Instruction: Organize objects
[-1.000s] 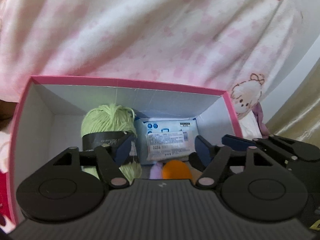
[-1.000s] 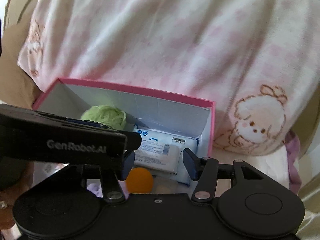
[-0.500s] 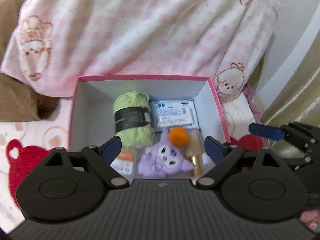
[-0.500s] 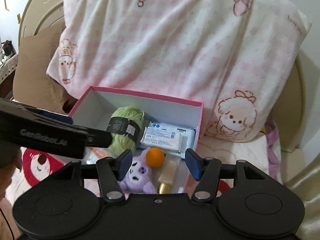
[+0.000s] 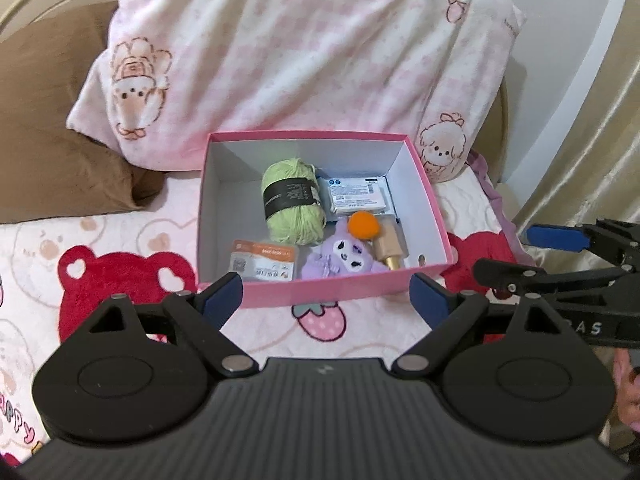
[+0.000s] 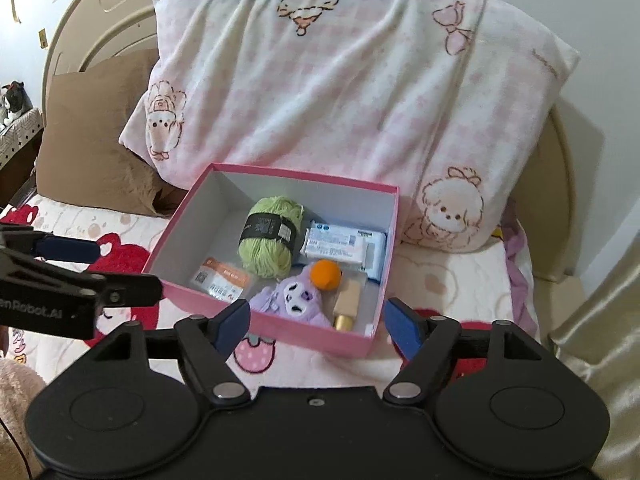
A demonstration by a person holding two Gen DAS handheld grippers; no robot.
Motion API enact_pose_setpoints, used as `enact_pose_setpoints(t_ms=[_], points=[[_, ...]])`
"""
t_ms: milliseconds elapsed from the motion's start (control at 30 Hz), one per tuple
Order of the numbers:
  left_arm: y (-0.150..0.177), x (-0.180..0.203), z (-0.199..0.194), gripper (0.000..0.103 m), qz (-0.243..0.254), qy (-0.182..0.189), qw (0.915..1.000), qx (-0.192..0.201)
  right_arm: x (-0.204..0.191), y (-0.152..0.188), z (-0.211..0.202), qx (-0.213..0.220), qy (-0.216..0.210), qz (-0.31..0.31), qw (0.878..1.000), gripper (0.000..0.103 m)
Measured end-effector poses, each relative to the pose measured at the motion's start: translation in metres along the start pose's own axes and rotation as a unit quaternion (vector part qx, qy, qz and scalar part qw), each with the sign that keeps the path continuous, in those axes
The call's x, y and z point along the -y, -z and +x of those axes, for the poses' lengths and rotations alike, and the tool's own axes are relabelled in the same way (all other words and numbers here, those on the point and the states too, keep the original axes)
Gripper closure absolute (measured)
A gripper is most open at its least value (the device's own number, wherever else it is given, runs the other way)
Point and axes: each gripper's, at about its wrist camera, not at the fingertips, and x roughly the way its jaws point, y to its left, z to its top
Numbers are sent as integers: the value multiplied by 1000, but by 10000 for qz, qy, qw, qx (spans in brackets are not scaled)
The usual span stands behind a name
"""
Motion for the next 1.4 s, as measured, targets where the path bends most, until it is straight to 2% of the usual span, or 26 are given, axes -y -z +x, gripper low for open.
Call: enact_pose_setpoints(t_ms=[167, 467, 867, 1133, 1300, 1400], points=[[21, -5, -15, 12, 103, -158, 9998, 60, -7, 18, -15, 42, -66, 52, 10000, 23], [54, -21, -13, 12, -121, -212, 9997, -97, -10, 41, -17, -55, 21, 298, 9995, 20], [65, -22, 1, 10, -1, -314, 9993, -196, -16, 64, 4, -296, 182, 554, 9979, 18], [71, -23, 9, 4, 51, -309, 9990, -311, -19, 70, 16, -434, 233, 661, 9966, 15], [73, -23, 12, 3, 25, -288, 9985, -468, -24, 72, 18, -451, 332, 583, 9967, 14], [74, -22, 13, 3, 77, -408, 9980, -477, -24, 70, 17, -463, 378, 622, 9963, 11]])
